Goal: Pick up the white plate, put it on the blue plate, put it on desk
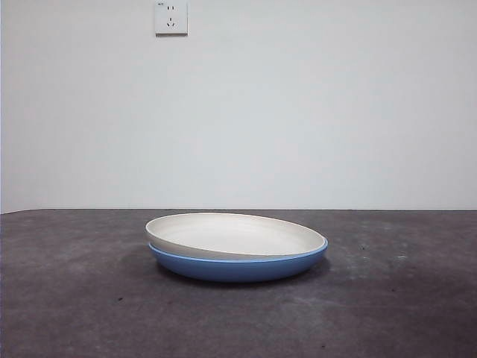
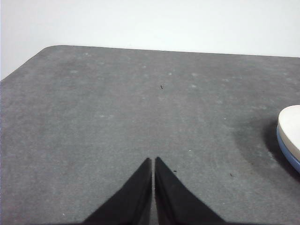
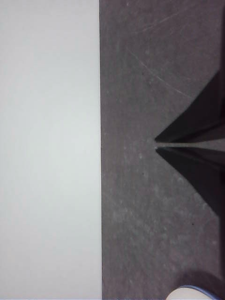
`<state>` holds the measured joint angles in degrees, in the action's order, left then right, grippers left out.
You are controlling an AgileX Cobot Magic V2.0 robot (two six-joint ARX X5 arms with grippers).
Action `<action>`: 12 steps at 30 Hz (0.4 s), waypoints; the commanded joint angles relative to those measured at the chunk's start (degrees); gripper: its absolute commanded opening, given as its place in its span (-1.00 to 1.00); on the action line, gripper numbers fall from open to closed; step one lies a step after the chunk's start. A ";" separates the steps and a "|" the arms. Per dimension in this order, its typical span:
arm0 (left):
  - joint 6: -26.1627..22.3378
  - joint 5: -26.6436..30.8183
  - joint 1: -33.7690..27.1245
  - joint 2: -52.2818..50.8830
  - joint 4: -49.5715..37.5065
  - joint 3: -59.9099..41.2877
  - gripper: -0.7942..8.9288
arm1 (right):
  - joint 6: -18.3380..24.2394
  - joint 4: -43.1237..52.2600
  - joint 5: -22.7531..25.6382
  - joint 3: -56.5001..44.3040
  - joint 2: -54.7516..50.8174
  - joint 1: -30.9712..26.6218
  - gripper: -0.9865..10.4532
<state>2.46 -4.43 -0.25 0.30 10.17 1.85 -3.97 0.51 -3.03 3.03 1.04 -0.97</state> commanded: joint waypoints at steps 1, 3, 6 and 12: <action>0.37 0.00 -0.15 -0.13 0.48 -1.16 -0.82 | -1.46 0.74 0.13 -1.44 -0.83 -0.09 -0.81; 0.37 0.00 -0.15 -0.13 0.50 -1.16 -0.82 | -1.92 0.20 0.11 -2.23 -0.83 -0.11 -0.81; 0.37 0.00 -0.15 -0.13 0.50 -1.16 -0.82 | -2.01 -2.43 0.15 -2.40 -0.83 -0.13 -0.81; 0.37 0.00 -0.15 -0.13 0.50 -1.16 -0.82 | -1.99 -9.38 0.15 -2.40 -0.83 -0.35 -0.81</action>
<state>2.48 -4.43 -0.25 0.30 10.17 1.85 -4.99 -8.21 -2.98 0.91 0.30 -1.19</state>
